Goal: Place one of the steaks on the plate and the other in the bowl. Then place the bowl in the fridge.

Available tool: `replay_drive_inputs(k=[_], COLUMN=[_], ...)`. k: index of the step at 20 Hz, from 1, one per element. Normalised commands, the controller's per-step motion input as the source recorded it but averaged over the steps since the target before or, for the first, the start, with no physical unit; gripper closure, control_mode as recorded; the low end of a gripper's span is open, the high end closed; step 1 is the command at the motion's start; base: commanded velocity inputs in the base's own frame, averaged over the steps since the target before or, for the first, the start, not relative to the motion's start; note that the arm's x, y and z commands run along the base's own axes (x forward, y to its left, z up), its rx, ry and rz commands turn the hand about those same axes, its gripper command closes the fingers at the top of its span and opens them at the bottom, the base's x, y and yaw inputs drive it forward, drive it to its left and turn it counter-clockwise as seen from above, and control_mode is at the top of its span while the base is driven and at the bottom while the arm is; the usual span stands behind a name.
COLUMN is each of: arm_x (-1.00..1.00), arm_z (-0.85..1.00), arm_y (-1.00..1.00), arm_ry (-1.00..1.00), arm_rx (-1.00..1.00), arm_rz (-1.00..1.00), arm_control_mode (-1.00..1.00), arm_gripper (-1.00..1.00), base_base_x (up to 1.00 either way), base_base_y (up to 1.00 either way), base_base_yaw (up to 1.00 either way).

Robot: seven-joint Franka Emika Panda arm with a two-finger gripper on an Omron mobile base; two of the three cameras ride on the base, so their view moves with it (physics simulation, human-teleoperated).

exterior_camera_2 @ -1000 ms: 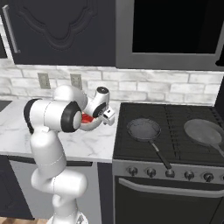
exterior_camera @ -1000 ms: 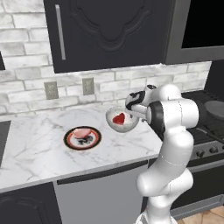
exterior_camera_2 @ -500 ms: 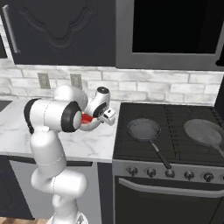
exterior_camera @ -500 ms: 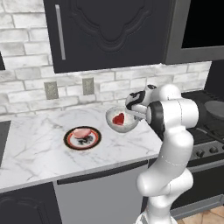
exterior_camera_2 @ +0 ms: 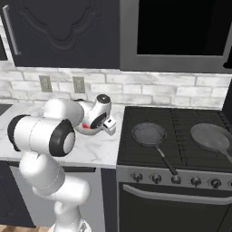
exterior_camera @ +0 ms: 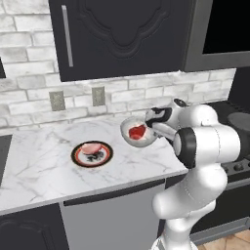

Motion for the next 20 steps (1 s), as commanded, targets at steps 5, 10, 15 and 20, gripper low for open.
replay_drive_inputs(k=[5,10,15,20], arm_x=[-0.53,-0.45,-0.56,-0.59], arm_z=[0.52,0.66,0.57,0.09], arm_y=[-0.02,-0.10,0.00,-0.03], arm_ry=[-0.03,0.04,0.23,0.15], arm_rx=[0.13,0.03,0.01,0.03], arm_rz=[-0.22,-0.13,-0.10,-0.01], arm_control_mode=[-1.00,-1.00,-1.00,-1.00], arm_gripper=[1.00,1.00,1.00,1.00], base_base_x=[0.00,0.00,0.00,0.00], base_base_y=[0.00,0.00,0.00,0.00], base_base_yaw=[0.00,0.00,0.00,0.00])
